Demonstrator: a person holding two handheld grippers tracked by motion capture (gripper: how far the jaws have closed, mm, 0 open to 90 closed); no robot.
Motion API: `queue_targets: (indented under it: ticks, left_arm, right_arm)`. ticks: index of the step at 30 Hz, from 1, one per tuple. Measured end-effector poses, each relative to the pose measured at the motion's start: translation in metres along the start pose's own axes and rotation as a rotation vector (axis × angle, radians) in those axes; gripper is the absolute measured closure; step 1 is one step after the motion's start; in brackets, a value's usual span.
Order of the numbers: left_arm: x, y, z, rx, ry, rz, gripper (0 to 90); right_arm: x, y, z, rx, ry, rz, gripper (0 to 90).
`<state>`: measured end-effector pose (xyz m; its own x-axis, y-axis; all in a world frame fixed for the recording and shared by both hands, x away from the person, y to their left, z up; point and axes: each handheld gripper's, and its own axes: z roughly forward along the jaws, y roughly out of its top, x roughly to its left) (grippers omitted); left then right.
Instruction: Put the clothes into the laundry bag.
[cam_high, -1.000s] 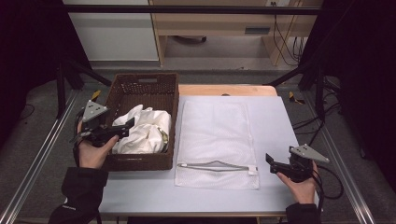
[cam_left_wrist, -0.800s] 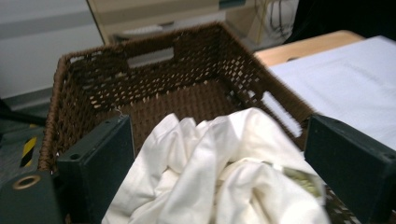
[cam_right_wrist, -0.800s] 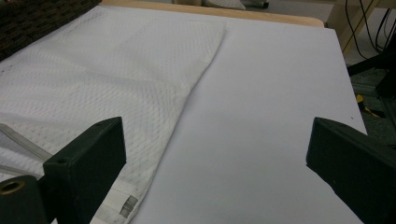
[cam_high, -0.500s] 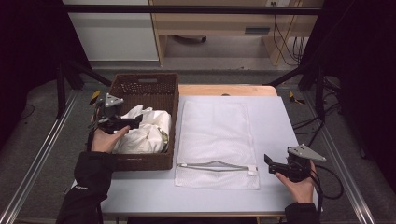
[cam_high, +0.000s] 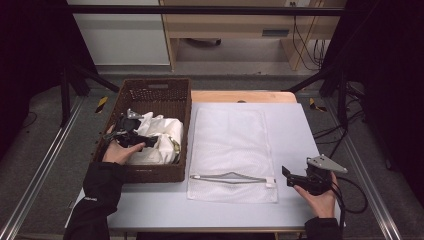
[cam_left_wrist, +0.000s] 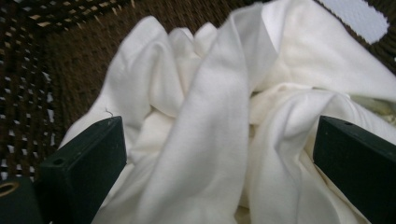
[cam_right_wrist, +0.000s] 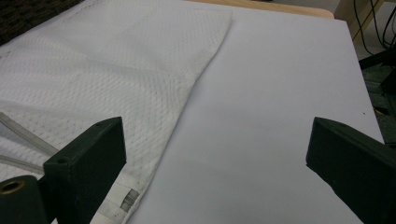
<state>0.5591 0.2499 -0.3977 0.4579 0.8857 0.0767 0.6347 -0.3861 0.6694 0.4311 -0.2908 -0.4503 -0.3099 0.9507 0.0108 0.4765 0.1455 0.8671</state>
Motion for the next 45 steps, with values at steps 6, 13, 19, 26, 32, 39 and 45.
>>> queue_targets:
  ticks: [6,13,19,26,32,39,45]
  left_arm:
    - [-0.004,-0.002,0.012,0.083,0.004,0.037,1.0]
    - [-0.005,-0.002,0.022,0.175,0.004,0.041,0.0]
    - [-0.008,-0.004,0.031,0.25,0.015,0.067,0.0]
    - [-0.009,-0.005,0.039,0.3,0.02,0.079,0.0]
    - [-0.008,-0.007,0.045,0.343,-0.01,0.066,0.8]
    - [-0.008,-0.008,0.049,0.386,-0.038,0.066,15.3]
    - [-0.007,-0.006,0.045,0.391,-0.061,0.062,34.6]
  right_arm:
    - [0.0,0.0,-0.001,0.006,0.002,0.006,4.8]
    - [0.001,-0.001,0.002,0.023,0.001,-0.01,4.7]
    - [0.001,-0.002,0.004,0.037,0.003,-0.011,4.5]
    - [0.0,-0.002,0.004,0.033,0.005,-0.006,4.8]
    - [-0.001,-0.003,0.005,0.043,0.003,-0.004,4.9]
    - [-0.001,-0.003,0.005,0.044,0.011,-0.002,6.0]
    - [-0.001,-0.003,0.005,0.042,0.022,0.004,7.6]
